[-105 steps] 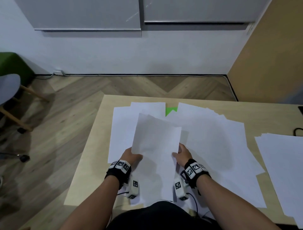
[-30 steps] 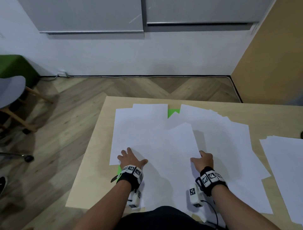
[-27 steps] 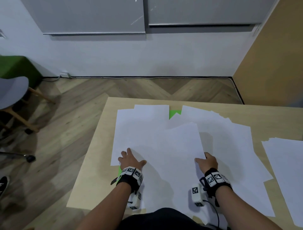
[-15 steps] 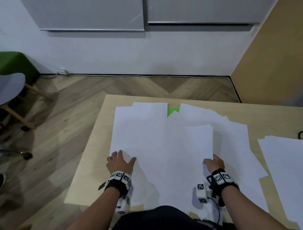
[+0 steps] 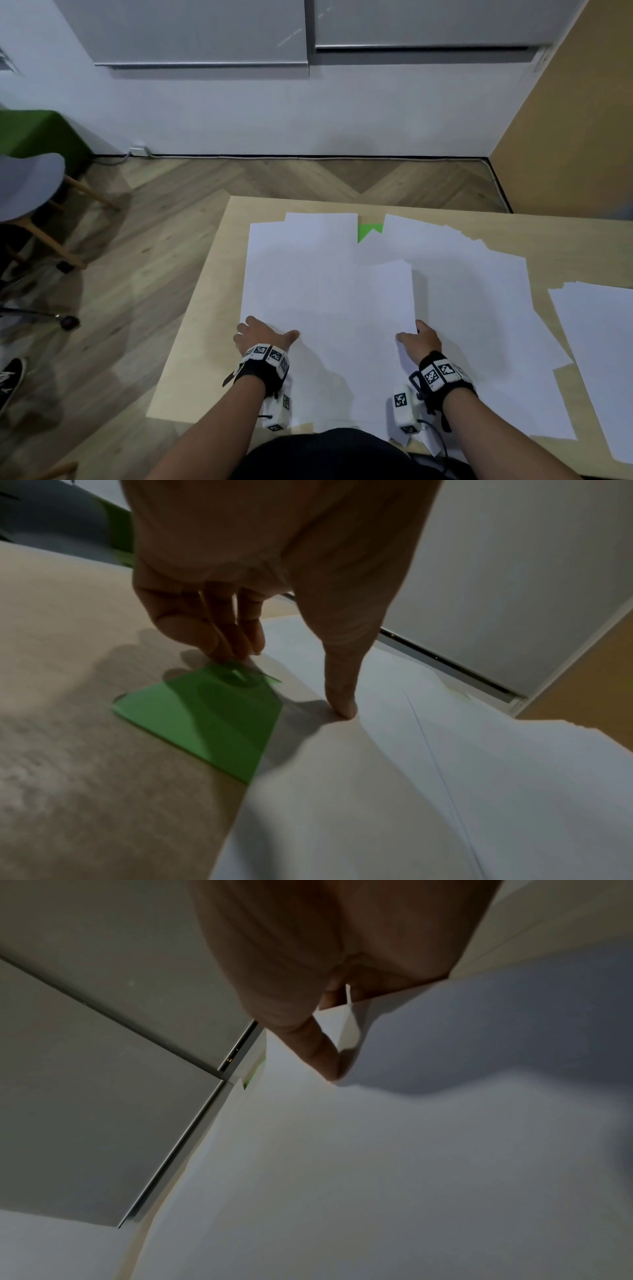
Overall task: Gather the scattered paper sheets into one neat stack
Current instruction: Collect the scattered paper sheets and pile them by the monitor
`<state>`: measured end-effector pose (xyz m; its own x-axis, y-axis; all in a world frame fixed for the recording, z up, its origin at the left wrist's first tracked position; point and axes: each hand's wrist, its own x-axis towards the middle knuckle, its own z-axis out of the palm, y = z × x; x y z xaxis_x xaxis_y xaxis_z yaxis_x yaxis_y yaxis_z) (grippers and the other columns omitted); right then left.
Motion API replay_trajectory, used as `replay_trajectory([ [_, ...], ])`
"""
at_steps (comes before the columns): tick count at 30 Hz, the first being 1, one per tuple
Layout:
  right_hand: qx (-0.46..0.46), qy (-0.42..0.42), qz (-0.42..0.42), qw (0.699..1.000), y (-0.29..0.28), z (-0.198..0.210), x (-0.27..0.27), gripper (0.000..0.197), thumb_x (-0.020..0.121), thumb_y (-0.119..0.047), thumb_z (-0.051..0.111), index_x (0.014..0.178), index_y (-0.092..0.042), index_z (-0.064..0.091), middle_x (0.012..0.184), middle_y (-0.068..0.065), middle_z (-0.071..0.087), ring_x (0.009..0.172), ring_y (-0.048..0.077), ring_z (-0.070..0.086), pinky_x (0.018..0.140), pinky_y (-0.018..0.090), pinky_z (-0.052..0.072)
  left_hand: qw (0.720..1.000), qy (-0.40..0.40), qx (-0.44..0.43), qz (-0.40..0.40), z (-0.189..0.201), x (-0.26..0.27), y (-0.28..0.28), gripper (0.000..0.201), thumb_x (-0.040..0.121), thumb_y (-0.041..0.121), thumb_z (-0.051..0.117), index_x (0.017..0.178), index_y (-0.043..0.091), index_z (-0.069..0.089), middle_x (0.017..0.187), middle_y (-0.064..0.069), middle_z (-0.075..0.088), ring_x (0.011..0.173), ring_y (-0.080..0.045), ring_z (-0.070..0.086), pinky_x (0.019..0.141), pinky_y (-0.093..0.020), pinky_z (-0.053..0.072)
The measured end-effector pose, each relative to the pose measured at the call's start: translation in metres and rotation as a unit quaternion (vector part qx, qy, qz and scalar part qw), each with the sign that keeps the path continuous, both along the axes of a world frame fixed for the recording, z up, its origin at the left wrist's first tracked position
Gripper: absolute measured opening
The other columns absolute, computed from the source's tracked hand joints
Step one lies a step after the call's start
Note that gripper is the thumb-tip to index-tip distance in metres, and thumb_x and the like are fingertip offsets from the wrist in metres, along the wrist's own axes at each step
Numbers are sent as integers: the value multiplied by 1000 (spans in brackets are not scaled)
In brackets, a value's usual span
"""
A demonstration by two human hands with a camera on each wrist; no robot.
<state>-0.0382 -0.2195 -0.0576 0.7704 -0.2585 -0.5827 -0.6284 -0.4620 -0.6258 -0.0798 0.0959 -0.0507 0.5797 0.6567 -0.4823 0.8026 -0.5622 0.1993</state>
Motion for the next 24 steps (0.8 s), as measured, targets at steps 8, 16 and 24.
replay_trajectory([
  [8, 12, -3, -2, 1000, -3, -10, -5, 18, 83, -13, 67, 100, -11, 65, 98, 8, 69, 90, 28, 63, 78, 28, 47, 1000, 6, 10, -1, 3, -1, -1, 94, 59, 78, 64, 122, 10, 45, 122, -10, 52, 119, -31, 45, 96, -43, 43],
  [16, 4, -2, 18, 1000, -5, -11, -2, 14, 83, -14, 67, 97, -12, 63, 96, 7, 68, 90, 27, 62, 77, 27, 46, 998, -29, -19, 50, 12, 17, -31, 98, 60, 63, 80, 125, 3, 37, 130, -14, 40, 122, -35, 43, 100, -42, 42],
  [24, 11, 9, 36, 999, -10, -14, 4, 15, 82, -15, 70, 96, -13, 65, 95, 5, 68, 92, 27, 63, 81, 28, 48, 984, -97, -106, 105, 12, 18, -34, 93, 60, 57, 83, 124, 7, 37, 126, -14, 48, 108, -38, 60, 78, -41, 49],
])
